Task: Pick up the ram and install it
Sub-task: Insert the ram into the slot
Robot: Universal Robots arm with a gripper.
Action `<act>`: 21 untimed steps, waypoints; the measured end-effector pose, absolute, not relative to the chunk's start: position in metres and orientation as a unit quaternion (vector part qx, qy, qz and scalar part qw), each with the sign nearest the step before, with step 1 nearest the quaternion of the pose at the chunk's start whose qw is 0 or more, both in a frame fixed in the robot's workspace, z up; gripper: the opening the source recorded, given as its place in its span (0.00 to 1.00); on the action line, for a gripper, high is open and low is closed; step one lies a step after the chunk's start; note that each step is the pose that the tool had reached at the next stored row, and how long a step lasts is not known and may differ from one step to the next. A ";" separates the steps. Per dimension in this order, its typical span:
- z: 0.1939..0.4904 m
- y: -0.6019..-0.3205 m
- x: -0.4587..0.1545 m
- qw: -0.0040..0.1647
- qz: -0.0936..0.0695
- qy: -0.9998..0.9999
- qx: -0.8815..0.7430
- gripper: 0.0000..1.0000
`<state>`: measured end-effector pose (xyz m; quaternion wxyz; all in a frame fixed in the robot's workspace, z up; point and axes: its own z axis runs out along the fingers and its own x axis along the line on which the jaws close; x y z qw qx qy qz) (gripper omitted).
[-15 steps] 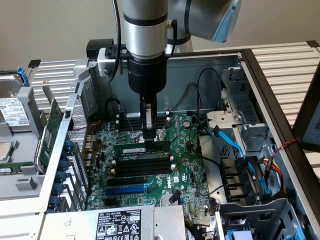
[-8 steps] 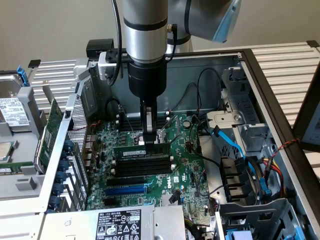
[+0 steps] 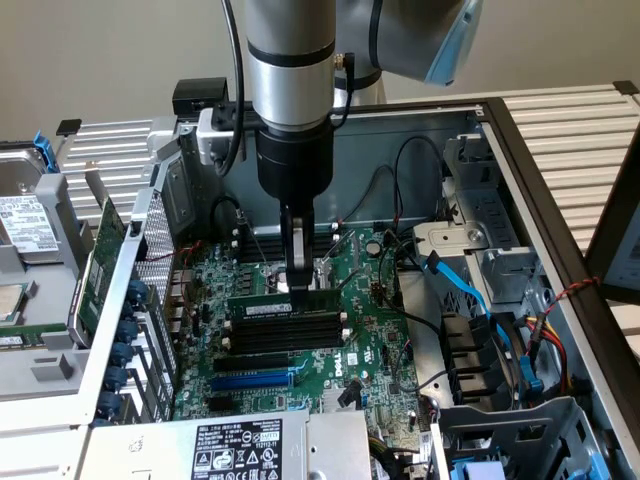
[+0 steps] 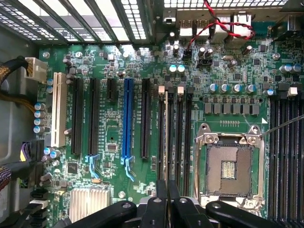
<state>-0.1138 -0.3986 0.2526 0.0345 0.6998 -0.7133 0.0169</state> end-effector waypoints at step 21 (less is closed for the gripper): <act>0.244 -0.403 -0.114 0.035 0.017 -0.713 0.700 0.13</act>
